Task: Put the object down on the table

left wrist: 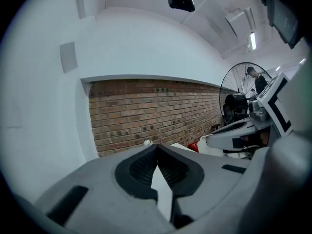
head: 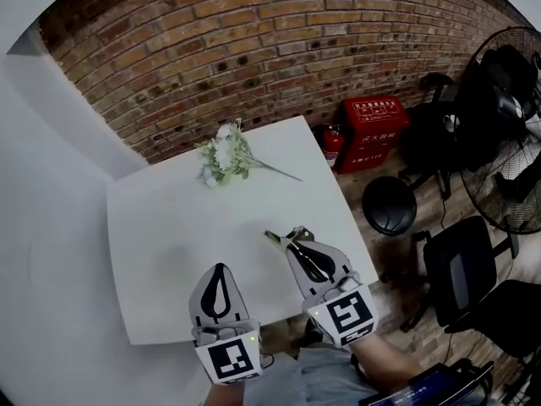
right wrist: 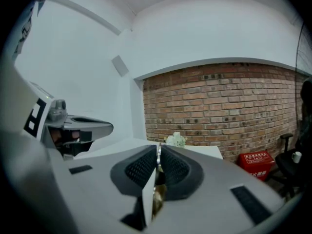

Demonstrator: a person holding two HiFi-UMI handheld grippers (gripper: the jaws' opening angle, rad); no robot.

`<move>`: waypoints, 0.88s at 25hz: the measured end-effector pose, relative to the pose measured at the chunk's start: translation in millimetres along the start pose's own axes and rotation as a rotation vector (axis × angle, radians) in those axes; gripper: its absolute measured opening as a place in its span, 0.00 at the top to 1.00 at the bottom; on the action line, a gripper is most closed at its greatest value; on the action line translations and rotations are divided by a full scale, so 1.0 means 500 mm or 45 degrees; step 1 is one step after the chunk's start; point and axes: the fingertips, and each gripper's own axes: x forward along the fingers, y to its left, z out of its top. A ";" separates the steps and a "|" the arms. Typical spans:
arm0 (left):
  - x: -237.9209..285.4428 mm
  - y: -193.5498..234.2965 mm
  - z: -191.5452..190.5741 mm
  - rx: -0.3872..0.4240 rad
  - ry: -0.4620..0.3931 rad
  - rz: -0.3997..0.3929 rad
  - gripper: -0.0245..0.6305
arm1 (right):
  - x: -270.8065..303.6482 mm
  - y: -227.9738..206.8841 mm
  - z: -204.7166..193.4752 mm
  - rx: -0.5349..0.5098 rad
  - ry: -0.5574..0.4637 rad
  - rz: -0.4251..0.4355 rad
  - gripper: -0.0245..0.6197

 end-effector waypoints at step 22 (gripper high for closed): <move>0.144 0.041 -0.176 -0.038 0.252 -0.072 0.95 | 0.152 -0.040 -0.173 0.116 0.252 -0.004 0.91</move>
